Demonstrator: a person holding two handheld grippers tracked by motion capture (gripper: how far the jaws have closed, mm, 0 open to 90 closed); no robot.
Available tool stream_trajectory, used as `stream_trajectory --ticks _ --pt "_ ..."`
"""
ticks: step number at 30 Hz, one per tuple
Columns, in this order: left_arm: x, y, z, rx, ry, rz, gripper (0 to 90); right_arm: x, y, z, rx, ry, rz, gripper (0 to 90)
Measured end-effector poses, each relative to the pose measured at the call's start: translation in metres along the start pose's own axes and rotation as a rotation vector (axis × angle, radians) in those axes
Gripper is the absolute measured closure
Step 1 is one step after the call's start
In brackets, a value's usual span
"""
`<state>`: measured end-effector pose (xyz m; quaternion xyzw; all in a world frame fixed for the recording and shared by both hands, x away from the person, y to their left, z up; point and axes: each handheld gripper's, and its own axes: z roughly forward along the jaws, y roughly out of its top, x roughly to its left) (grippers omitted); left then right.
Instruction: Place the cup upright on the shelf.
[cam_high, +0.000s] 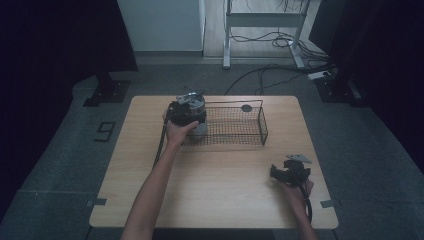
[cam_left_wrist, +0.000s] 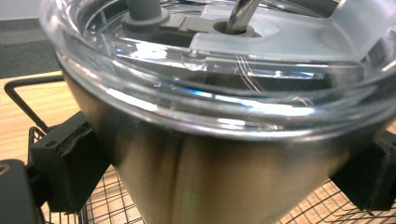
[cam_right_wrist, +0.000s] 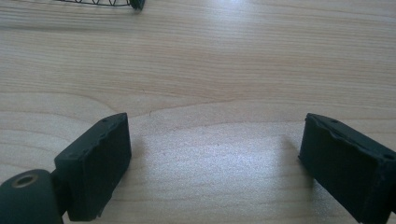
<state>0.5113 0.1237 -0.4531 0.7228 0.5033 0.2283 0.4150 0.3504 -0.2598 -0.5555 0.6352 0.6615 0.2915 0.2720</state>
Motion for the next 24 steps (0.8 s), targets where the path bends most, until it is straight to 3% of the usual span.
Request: stream_trajectory --ticks 14,21,24 --pt "-0.005 -0.012 0.007 0.009 0.01 0.01 4.2 0.0 0.0 0.0 0.0 0.0 -0.001 8.7" --pt "-0.012 -0.017 0.006 0.006 0.024 0.064 4.1 0.0 0.0 0.0 -0.001 -0.001 -0.003 8.8" --pt "-0.014 -0.018 0.005 0.002 0.023 0.069 4.0 0.0 0.0 0.0 0.0 0.0 -0.001 8.7"
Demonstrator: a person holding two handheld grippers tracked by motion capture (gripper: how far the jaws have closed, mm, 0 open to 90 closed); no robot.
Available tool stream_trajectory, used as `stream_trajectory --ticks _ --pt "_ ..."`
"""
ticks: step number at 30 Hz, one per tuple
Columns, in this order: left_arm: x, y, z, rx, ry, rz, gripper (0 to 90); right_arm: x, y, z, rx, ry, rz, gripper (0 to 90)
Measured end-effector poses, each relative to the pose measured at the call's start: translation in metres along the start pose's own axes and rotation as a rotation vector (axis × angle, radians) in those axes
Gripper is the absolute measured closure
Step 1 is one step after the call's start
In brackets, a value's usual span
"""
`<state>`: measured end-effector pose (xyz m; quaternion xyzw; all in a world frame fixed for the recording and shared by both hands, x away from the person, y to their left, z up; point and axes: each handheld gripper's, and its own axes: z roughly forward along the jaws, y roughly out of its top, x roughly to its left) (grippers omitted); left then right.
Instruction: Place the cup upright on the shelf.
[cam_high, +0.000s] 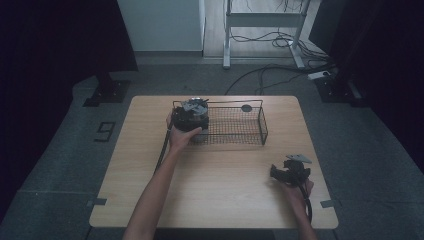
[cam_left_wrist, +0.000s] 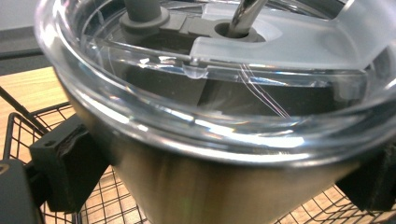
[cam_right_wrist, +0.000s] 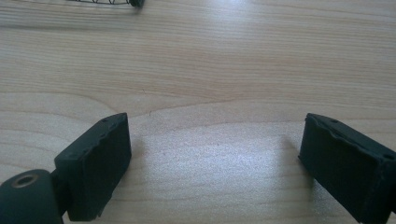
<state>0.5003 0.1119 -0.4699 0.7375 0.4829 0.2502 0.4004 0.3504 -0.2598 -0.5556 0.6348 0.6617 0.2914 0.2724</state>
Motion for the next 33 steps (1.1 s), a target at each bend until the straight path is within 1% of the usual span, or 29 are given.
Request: stream_trajectory --ticks 5,6,12,14,15,16,17,18,21,23,26,32,33 --pt "0.001 -0.002 -0.001 -0.007 -0.005 -0.009 3.7 0.0 0.0 0.0 0.0 0.0 0.0 8.7" --pt "0.001 -0.002 -0.001 -0.009 -0.005 -0.017 3.6 0.0 0.0 0.0 0.0 0.0 0.001 8.8" --pt "0.003 -0.002 -0.004 -0.013 -0.007 -0.033 2.7 0.0 0.0 0.0 0.0 0.0 0.0 8.8" --pt "0.001 0.002 -0.012 -0.044 -0.004 -0.039 1.8 0.0 0.0 0.0 0.0 -0.001 0.0 8.8" --pt "0.001 0.002 -0.012 -0.044 -0.004 -0.039 1.2 0.0 0.0 0.0 0.0 -0.001 0.0 8.8" --pt "0.001 0.003 -0.014 -0.057 -0.01 -0.044 1.2 0.0 0.0 0.0 0.0 -0.001 -0.001 8.8" --pt "0.002 0.006 -0.02 -0.068 -0.013 -0.042 0.9 0.0 0.0 0.0 0.0 -0.001 0.0 8.8" --pt "0.002 0.006 -0.02 -0.068 -0.013 -0.042 0.8 0.0 0.0 0.0 0.0 -0.001 0.0 8.8" --pt "0.003 0.007 -0.029 -0.076 -0.009 -0.046 0.0 0.0 0.0 0.0 -0.001 -0.001 -0.001 8.8" --pt "0.004 0.007 -0.035 -0.084 -0.015 -0.048 0.0 0.0 0.0 0.0 -0.001 -0.001 -0.001 8.8" --pt "0.006 0.005 -0.043 -0.077 -0.035 -0.056 0.1 0.0 0.0 0.0 -0.001 -0.001 -0.002 8.8" --pt "0.007 0.001 -0.053 -0.067 -0.056 -0.05 0.6 0.0 0.0 0.0 -0.001 -0.001 -0.002 8.8" --pt "0.007 -0.001 -0.059 -0.06 -0.067 -0.051 1.1 0.0 0.0 0.0 0.001 -0.001 0.0 8.8"
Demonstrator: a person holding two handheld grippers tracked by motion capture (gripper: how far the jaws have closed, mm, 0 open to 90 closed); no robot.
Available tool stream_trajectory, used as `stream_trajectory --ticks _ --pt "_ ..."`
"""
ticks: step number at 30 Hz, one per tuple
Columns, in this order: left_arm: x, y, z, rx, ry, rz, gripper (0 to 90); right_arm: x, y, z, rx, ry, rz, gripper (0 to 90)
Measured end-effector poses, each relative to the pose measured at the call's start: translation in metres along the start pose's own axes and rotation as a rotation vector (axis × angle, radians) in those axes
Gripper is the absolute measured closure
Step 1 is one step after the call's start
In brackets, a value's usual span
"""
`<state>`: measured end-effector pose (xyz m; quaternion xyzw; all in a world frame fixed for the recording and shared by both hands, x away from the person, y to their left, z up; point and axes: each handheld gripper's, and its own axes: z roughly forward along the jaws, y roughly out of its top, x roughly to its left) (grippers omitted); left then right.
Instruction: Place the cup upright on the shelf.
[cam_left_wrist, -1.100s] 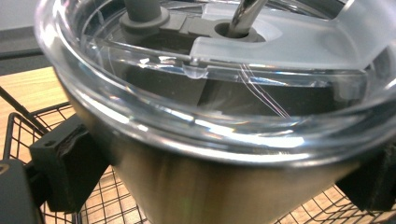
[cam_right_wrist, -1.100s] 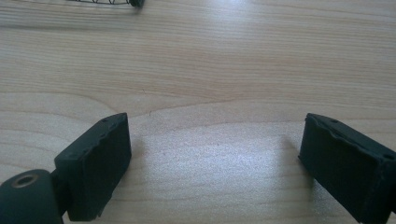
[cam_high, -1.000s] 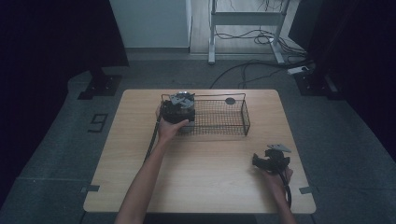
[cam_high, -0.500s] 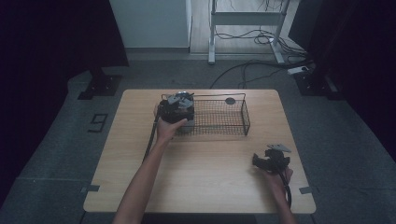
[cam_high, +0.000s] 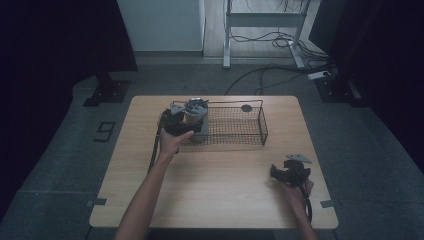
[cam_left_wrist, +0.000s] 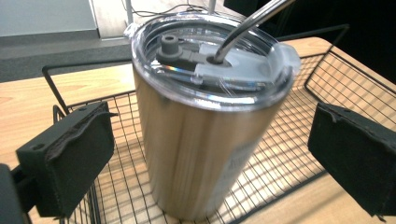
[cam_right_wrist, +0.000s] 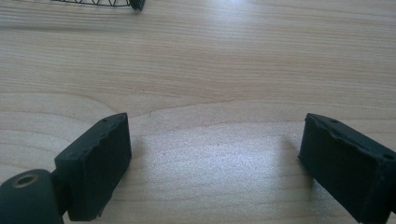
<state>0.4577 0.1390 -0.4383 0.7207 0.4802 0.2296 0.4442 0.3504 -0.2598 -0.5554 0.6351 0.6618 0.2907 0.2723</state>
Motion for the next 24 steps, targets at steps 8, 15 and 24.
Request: stream_trajectory --ticks 8,15,24 --pt "-0.002 -0.012 -0.025 -0.012 -0.022 -0.008 6.7 0.0 0.0 0.0 0.0 0.0 0.004 9.0" --pt "-0.009 -0.032 -0.047 0.0 -0.049 0.008 8.3 0.0 0.0 0.0 -0.001 0.0 0.001 9.0" --pt "-0.016 -0.065 -0.069 0.023 -0.086 0.007 8.9 0.0 0.0 0.0 0.0 0.0 0.002 9.1"
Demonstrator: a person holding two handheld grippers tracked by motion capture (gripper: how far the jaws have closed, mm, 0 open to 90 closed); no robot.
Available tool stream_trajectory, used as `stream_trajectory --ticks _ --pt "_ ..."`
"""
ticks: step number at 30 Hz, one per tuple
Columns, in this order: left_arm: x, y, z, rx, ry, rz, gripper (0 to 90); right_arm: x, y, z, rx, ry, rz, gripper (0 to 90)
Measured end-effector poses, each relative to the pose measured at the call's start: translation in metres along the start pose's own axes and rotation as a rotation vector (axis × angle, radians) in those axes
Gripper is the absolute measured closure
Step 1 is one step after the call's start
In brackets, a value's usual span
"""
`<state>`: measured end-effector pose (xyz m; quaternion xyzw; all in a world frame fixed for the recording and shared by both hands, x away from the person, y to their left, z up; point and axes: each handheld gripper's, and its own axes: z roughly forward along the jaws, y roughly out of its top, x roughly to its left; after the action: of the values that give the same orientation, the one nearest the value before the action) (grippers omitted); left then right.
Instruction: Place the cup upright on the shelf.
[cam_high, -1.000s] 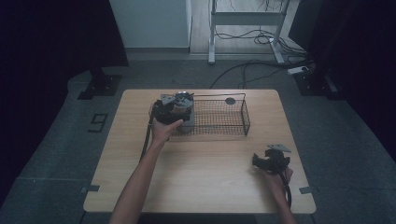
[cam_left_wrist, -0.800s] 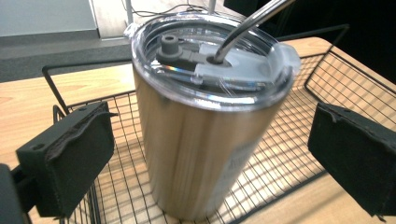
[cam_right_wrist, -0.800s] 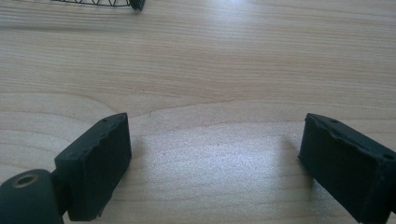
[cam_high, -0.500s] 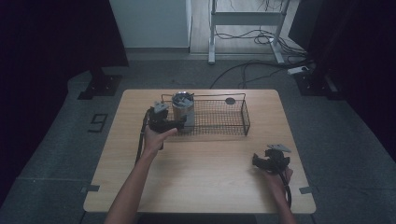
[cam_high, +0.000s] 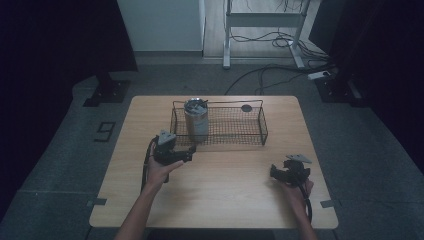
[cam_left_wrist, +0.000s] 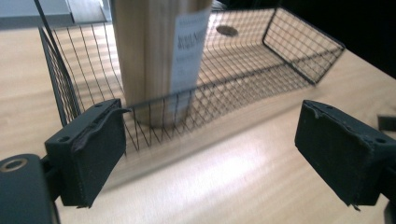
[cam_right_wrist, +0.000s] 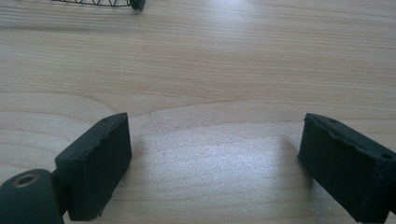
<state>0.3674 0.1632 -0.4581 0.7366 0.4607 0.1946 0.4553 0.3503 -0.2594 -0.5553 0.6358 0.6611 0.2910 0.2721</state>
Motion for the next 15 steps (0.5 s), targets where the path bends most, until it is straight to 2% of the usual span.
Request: stream_trajectory --ticks 1,3,6,15 --pt "-0.001 -0.008 -0.005 -0.002 -0.011 -0.005 9.0 0.0 0.0 0.0 0.0 0.0 0.0 9.1" --pt "-0.002 -0.011 -0.008 -0.003 -0.015 -0.007 9.0 0.0 0.0 0.0 0.0 0.0 0.0 9.1" --pt "-0.006 -0.026 -0.015 0.005 -0.018 0.003 9.0 0.0 0.0 0.0 0.0 0.0 0.0 9.2" --pt "-0.011 -0.054 -0.028 0.025 -0.015 0.034 8.5 0.0 0.0 0.0 -0.001 0.0 -0.001 9.3"
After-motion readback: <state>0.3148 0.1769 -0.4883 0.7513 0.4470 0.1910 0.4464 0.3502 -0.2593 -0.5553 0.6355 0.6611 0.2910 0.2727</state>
